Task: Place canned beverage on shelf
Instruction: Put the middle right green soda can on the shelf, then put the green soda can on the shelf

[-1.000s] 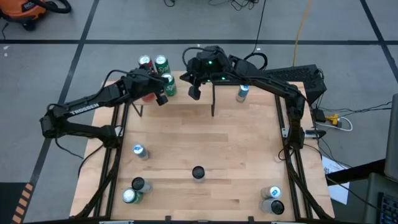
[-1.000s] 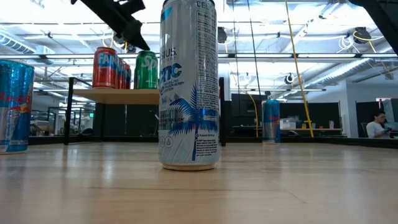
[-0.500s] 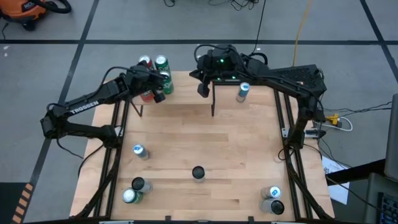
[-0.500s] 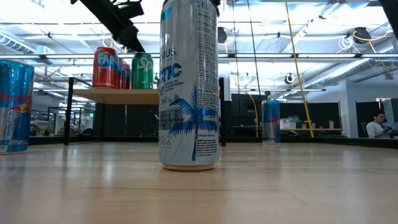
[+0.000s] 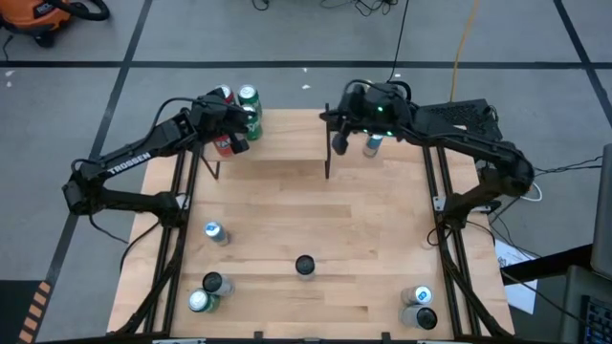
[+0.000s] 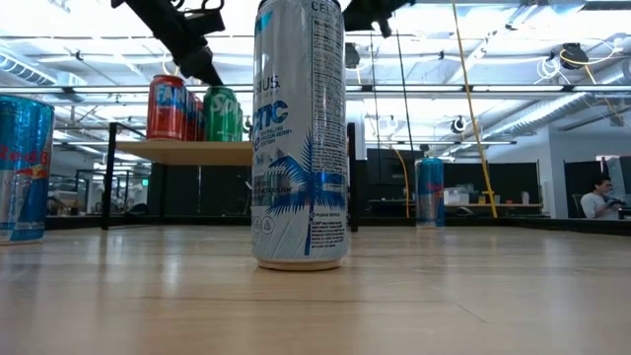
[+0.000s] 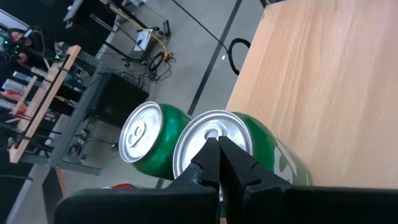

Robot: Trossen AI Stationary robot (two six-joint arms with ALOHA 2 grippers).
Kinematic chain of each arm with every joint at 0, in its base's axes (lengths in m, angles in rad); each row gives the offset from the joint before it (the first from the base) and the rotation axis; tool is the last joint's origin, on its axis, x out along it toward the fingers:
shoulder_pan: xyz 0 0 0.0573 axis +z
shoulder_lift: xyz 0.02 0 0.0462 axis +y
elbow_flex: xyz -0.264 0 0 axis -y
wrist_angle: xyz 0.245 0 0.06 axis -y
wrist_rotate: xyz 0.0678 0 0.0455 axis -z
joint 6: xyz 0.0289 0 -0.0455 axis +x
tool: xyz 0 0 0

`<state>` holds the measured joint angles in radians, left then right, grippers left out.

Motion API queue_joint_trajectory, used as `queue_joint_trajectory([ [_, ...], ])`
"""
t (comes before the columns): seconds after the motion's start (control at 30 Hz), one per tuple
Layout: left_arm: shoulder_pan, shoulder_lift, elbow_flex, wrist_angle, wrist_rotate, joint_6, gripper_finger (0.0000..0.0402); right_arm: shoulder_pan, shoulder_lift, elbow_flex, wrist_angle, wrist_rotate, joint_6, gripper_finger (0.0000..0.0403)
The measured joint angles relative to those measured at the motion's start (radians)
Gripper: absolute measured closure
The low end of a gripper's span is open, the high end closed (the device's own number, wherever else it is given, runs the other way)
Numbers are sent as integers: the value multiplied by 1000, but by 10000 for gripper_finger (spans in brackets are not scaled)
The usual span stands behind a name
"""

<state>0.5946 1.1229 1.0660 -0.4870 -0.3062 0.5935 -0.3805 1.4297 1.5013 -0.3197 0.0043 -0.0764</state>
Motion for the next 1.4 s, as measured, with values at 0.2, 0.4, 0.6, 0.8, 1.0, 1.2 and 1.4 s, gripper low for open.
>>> queue_joint_trajectory([
  [0.2,26,0,0,7,14,18,401,-4,-52,-86,17,-1,18,403],
  [0.4,49,0,0,15,50,42,401,-4,-46,-117,60,-1,32,403],
  [0.6,52,2,-2,35,70,48,402,-4,-46,-152,125,-1,40,403],
  [0.8,45,2,-2,78,70,50,402,-2,-46,-154,122,-1,46,403],
  [1.0,40,-8,-2,86,60,47,402,3,-46,-154,121,-1,55,403],
  [1.2,-47,-91,39,44,-37,-34,402,19,-47,-176,104,0,66,403],
  [1.4,-227,-182,48,-91,-6,-173,402,116,-56,-361,315,2,91,403],
])
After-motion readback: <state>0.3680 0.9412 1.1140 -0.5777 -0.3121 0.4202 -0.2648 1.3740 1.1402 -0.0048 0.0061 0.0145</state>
